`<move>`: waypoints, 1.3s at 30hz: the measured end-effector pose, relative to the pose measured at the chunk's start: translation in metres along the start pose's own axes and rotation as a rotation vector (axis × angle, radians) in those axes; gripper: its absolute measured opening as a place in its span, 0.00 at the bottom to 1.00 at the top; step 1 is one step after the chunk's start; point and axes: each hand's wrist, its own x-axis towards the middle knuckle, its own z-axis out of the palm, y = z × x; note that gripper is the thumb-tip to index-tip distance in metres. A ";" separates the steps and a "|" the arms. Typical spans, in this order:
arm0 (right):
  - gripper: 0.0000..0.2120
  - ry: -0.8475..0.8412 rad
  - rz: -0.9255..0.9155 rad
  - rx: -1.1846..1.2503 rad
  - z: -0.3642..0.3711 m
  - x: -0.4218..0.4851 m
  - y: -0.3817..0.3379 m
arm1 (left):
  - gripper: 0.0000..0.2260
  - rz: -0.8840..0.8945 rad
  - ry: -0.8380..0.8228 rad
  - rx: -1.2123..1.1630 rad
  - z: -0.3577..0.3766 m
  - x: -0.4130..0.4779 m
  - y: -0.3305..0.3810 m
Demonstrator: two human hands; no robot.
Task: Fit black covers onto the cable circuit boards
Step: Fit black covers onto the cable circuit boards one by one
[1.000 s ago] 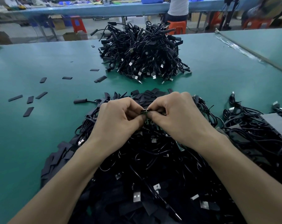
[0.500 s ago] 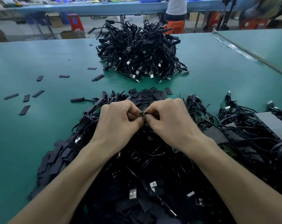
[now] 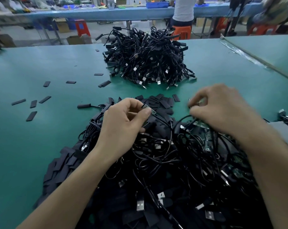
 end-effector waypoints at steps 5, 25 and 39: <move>0.04 -0.364 0.213 -0.283 -0.001 0.001 0.006 | 0.03 0.002 -0.008 -0.349 0.004 -0.001 0.012; 0.11 -0.336 0.007 -0.267 0.028 0.023 -0.021 | 0.08 -0.059 0.192 -0.190 -0.009 0.009 0.008; 0.03 -0.221 0.024 0.099 0.035 0.012 0.011 | 0.16 0.022 0.025 0.033 -0.004 0.003 0.008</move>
